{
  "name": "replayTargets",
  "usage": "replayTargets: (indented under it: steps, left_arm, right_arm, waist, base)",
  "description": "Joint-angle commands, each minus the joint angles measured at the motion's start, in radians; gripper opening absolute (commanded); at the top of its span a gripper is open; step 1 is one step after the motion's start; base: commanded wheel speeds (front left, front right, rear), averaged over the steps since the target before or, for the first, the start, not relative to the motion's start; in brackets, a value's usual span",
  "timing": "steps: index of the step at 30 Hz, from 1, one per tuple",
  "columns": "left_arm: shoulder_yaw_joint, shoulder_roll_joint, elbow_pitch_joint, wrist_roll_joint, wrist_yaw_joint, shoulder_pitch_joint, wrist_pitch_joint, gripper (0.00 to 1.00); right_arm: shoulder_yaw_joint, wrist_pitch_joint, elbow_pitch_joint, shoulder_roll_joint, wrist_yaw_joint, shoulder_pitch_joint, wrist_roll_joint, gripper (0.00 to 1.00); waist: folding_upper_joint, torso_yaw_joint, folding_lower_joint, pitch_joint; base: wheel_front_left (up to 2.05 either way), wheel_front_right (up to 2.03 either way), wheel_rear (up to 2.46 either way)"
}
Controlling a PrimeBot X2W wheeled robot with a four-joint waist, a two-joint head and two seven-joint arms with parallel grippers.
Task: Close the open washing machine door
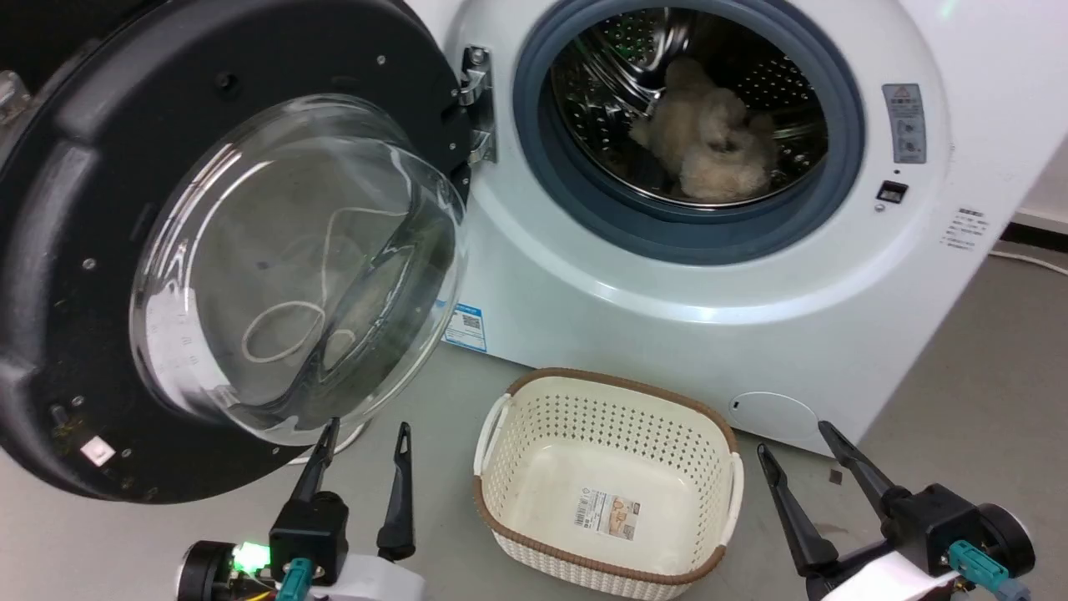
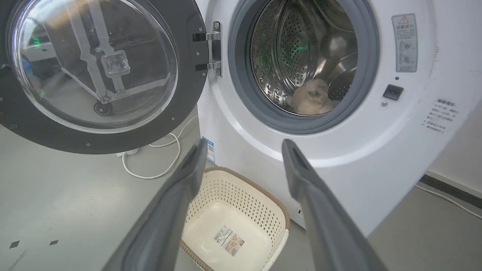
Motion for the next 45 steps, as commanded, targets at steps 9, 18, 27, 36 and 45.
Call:
replayTargets:
  steps: [9,18,27,36,45]
  left_arm:
    - [-0.05,0.009,-0.005,-0.003,0.029,0.008,-0.037,1.0]
    - [-0.063,0.012,-0.012,-0.006,0.053,0.014,-0.054,1.0]
    - [-0.077,0.013,-0.013,-0.016,0.083,0.022,-0.079,1.0]
    - [-0.098,0.008,-0.013,-0.023,0.1,0.03,-0.102,0.91]
    - [-0.046,-0.004,-0.085,-0.081,0.098,0.007,-0.123,0.0]
  right_arm:
    - [0.031,-0.037,-0.003,-0.028,0.0,0.01,0.029,1.0]
    - [0.048,-0.053,-0.006,-0.04,0.001,0.021,0.038,1.0]
    - [0.076,-0.078,-0.004,-0.063,0.001,0.037,0.056,1.0]
    - [0.102,-0.101,-0.001,-0.088,0.001,0.05,0.077,1.0]
    - [0.095,-0.122,-0.01,-0.105,0.001,0.082,0.093,1.0]
  waist:
    - [0.0,0.058,0.0,-0.003]
    - [0.0,0.092,0.0,-0.002]
    - [0.0,0.141,0.0,0.0]
    - [0.0,0.186,0.0,0.003]
    - [0.0,0.224,0.0,0.016]
  base:
    - [0.0,0.0,0.0]
    - [0.0,0.0,0.0]
    - [0.0,0.0,0.0]
    - [0.0,0.0,0.0]
    - [0.0,0.0,0.0]
